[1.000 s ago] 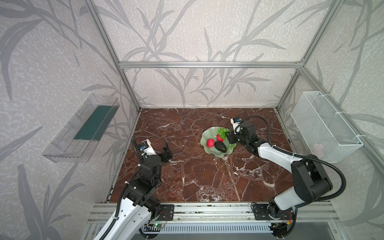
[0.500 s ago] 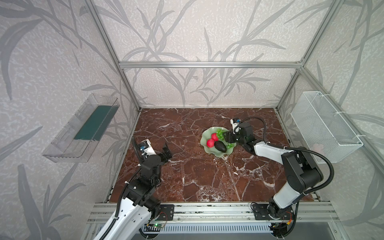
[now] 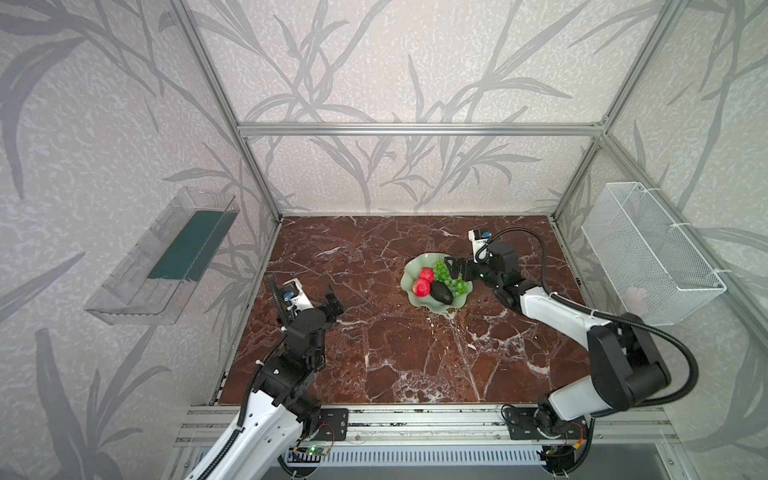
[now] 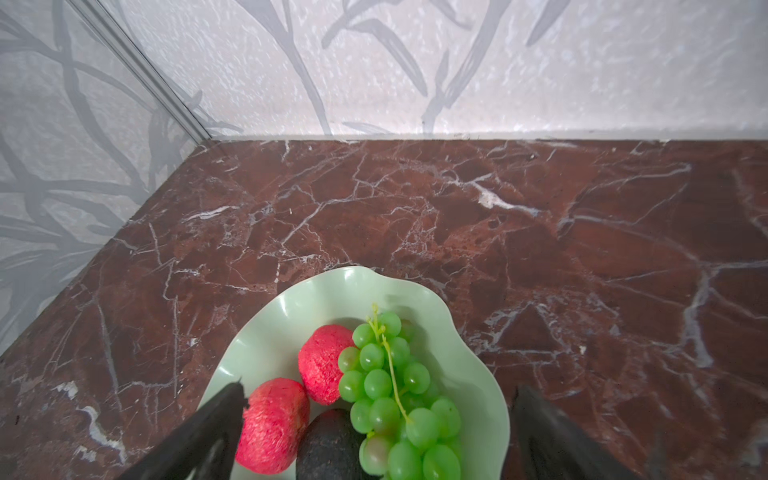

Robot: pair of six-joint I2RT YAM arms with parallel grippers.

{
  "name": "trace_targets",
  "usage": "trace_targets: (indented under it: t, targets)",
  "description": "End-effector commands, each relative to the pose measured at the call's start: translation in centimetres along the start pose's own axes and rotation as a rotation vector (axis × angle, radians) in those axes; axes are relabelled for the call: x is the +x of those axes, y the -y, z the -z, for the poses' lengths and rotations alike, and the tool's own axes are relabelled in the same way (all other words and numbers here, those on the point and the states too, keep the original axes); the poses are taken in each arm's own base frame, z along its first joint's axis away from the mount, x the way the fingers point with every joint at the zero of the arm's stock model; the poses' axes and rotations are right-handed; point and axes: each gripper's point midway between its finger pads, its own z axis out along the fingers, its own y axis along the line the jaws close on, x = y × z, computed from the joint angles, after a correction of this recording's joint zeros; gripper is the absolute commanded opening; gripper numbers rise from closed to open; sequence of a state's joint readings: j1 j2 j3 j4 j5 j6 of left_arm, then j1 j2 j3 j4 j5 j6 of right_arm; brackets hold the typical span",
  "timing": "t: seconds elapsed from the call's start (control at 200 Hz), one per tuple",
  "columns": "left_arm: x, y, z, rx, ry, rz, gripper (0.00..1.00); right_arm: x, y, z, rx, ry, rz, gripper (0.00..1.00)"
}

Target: Place and organize the fake fruits in the fruit bowl

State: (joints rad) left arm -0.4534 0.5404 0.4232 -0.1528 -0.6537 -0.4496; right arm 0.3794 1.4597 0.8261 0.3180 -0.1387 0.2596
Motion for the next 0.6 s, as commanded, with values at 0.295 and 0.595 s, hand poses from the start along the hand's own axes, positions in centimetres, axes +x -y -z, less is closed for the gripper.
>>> trace_targets:
  t: [0.295, 0.595]
  targets:
    - [0.9, -4.7, -5.8, -0.366, 0.137, -0.232, 0.99, 2.6, 6.2, 10.4, 0.357, 0.171, 0.178, 0.99]
    - [4.2, -2.7, -10.7, -0.189, 0.087, -0.289, 0.99, 4.0, 12.6, 13.8, 0.604, 0.304, 0.2, 0.99]
